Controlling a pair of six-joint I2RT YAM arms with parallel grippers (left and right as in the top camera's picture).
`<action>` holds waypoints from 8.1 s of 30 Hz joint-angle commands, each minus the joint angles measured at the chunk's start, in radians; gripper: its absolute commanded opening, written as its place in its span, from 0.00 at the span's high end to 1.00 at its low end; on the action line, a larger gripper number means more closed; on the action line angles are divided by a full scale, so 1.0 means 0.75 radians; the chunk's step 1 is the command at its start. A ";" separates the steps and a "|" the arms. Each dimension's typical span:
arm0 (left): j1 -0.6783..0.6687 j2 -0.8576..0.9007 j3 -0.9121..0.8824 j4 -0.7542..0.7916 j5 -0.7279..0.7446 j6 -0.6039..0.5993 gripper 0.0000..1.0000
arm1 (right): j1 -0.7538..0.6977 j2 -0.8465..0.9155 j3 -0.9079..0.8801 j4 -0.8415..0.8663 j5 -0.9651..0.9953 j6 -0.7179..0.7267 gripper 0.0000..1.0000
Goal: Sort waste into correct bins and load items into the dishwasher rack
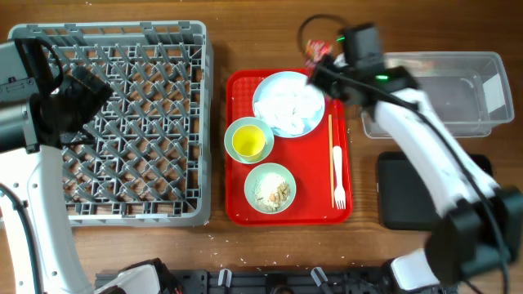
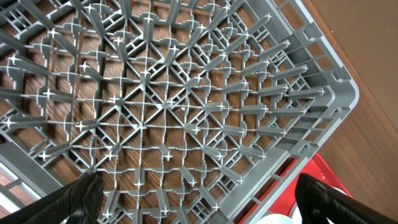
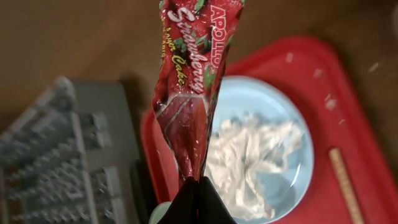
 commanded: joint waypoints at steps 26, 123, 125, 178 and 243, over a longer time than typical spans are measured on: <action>0.008 0.000 0.003 0.004 0.006 -0.012 0.00 | 0.122 0.037 -0.076 -0.099 0.176 -0.005 0.32; 0.008 0.000 0.003 0.004 0.006 -0.013 0.00 | 0.173 0.424 -0.053 0.089 0.231 -0.049 0.96; 0.008 0.000 0.003 0.004 0.006 -0.013 0.00 | 0.109 0.329 -0.042 0.083 0.231 -0.049 0.96; 0.008 0.000 0.003 0.004 0.006 -0.013 0.00 | 0.804 0.050 -0.059 0.080 0.299 -0.713 0.00; -0.595 0.046 0.003 0.046 0.777 0.213 0.00 | -0.460 -0.464 -0.059 -0.386 0.585 0.051 0.00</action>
